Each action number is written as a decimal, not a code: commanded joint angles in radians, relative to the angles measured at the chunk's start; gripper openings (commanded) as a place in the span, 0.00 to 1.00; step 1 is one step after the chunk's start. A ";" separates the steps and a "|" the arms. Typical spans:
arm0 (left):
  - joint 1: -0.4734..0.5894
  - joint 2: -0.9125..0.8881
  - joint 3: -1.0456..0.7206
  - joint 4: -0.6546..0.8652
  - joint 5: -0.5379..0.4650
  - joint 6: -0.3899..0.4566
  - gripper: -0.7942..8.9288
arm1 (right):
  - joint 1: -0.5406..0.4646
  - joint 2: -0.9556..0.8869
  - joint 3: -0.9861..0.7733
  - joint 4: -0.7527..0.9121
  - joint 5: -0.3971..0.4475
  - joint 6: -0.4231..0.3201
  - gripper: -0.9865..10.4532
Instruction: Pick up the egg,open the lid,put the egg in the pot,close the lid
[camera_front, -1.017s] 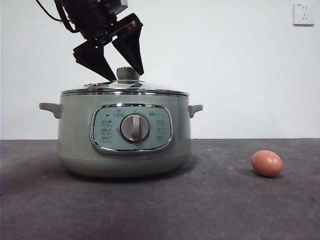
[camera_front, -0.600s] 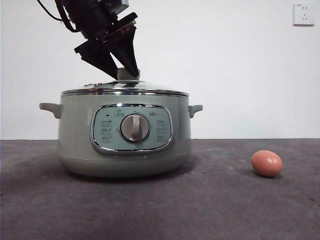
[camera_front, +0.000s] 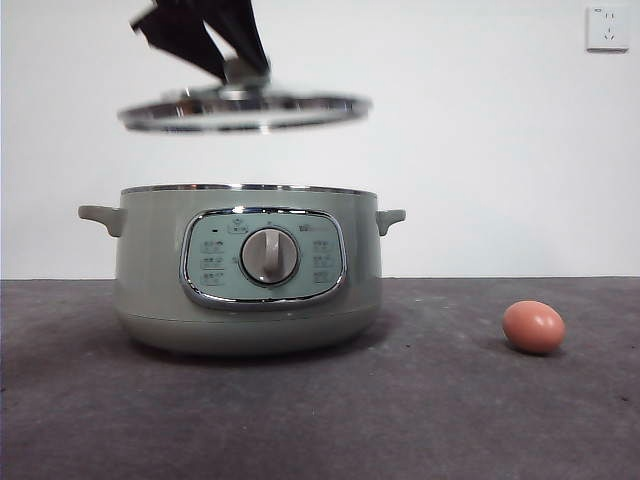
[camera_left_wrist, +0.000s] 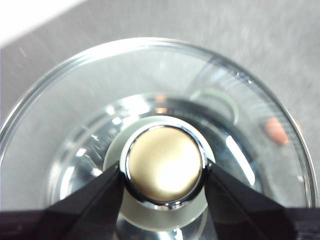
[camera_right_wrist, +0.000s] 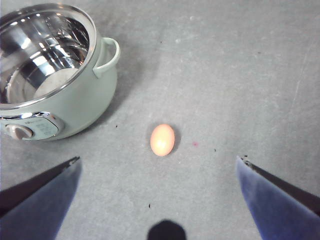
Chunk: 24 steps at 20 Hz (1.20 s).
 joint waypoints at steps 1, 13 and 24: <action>0.032 -0.081 0.010 0.012 0.004 -0.007 0.07 | 0.001 0.050 0.003 0.019 -0.003 -0.004 0.63; 0.173 -0.509 0.010 -0.209 0.003 -0.022 0.07 | 0.109 0.599 0.003 0.200 0.032 0.016 0.63; 0.173 -0.572 0.010 -0.281 0.000 -0.030 0.07 | 0.183 0.860 0.003 0.328 0.132 0.035 0.57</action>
